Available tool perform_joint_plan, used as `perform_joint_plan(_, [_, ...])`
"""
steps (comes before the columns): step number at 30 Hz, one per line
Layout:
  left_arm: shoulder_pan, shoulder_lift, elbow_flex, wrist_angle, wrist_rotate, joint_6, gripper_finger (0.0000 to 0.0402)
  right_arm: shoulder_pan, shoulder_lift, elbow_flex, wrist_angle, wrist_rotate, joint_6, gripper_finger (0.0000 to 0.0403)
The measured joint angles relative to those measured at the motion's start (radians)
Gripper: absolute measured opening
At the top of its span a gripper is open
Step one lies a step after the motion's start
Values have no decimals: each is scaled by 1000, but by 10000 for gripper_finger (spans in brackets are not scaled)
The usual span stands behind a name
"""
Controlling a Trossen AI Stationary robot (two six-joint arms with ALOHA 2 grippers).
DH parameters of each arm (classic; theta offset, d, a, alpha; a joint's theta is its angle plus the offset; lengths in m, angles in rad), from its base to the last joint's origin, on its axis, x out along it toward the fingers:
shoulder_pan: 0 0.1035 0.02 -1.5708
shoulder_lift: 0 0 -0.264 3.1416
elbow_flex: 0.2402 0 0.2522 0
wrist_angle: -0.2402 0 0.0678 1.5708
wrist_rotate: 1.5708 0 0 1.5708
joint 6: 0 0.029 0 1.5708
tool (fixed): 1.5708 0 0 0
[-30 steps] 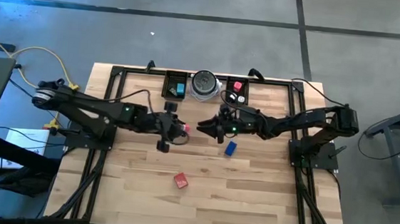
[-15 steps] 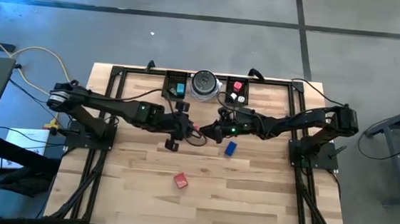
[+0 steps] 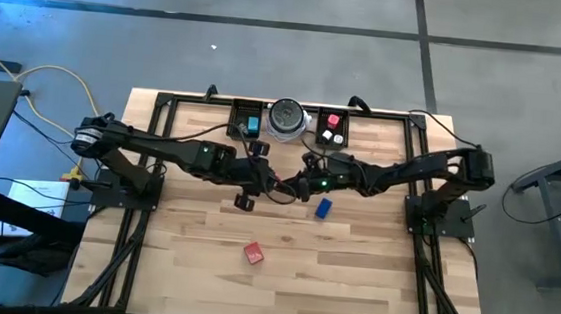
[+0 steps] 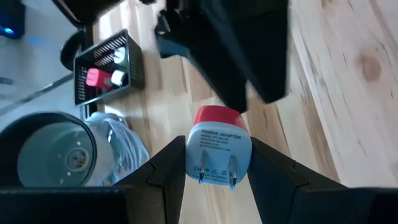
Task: Pick & Place Office items
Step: Put the pink white charger adapter into the right black basket
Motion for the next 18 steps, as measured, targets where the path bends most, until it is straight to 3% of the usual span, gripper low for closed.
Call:
perform_joint_plan(10, [0,0,0,-6,4,-19,140,-11,69,0,104,4,38,277])
perform_joint_plan(18, [2,1,0,-5,13,-31,140,-11,67,0,159,59,32,276])
